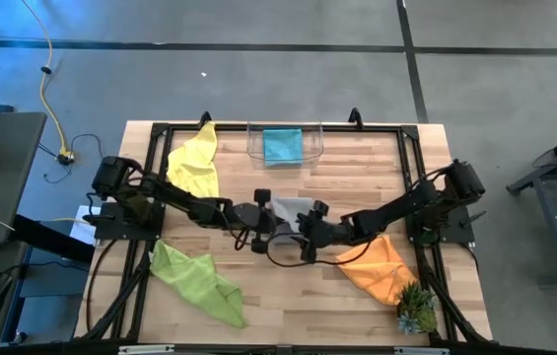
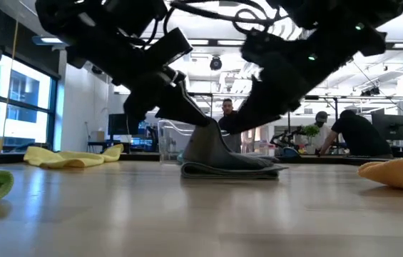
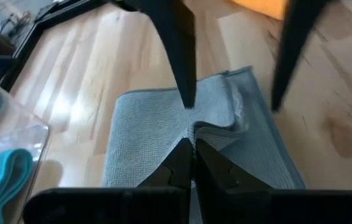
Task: Fold microfiber towels
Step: Fold the gray towel
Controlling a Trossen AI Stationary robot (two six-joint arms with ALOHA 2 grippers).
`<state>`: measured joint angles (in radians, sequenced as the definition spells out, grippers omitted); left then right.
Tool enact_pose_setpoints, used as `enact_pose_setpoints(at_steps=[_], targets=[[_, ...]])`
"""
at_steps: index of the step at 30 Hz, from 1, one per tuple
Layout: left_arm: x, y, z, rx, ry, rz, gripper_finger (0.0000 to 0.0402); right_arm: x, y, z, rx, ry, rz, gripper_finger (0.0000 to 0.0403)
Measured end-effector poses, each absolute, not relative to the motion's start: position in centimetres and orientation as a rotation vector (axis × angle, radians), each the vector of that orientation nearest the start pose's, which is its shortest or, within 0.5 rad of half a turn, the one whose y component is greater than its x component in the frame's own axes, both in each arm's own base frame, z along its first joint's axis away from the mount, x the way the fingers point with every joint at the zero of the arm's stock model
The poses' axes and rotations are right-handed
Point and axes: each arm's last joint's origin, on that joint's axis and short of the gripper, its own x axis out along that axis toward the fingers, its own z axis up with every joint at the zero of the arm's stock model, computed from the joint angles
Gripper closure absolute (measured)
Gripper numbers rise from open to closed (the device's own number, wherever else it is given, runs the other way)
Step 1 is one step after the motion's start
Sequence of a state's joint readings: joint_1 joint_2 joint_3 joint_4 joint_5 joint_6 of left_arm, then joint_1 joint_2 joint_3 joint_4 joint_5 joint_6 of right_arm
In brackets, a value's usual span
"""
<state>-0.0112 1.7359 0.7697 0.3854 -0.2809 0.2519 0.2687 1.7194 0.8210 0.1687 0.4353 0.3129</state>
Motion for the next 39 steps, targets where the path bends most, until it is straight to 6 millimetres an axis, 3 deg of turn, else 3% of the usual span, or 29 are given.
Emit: enact_pose_setpoints(at_steps=[6, 12, 20, 31, 39], targets=[[33.3, 1.1, 14.6, 0.28, 0.6, 0.223, 0.0401, 33.6, 7.5, 14.1, 0.09, 0.652, -0.403, 0.0162], [33.4, 1.1, 14.6, 0.281, 0.597, 0.224, 0.0401, 33.8, 7.5, 12.8, 0.131, 0.691, -0.452, 0.0169], [33.2, 1.5, 14.9, 0.268, 0.599, 0.258, 0.0402, 33.0, 7.7, 11.5, 0.085, 0.781, -0.496, 0.0248], [32.8, 1.3, 15.1, 0.269, 0.627, 0.2, 0.0401, 31.9, 7.4, 13.8, -0.023, 0.788, -0.535, 0.039], [32.6, -0.5, 14.8, 0.312, 0.663, 0.062, 0.0401, 31.3, 7.5, 14.8, -0.125, 0.852, -0.427, 0.0394]])
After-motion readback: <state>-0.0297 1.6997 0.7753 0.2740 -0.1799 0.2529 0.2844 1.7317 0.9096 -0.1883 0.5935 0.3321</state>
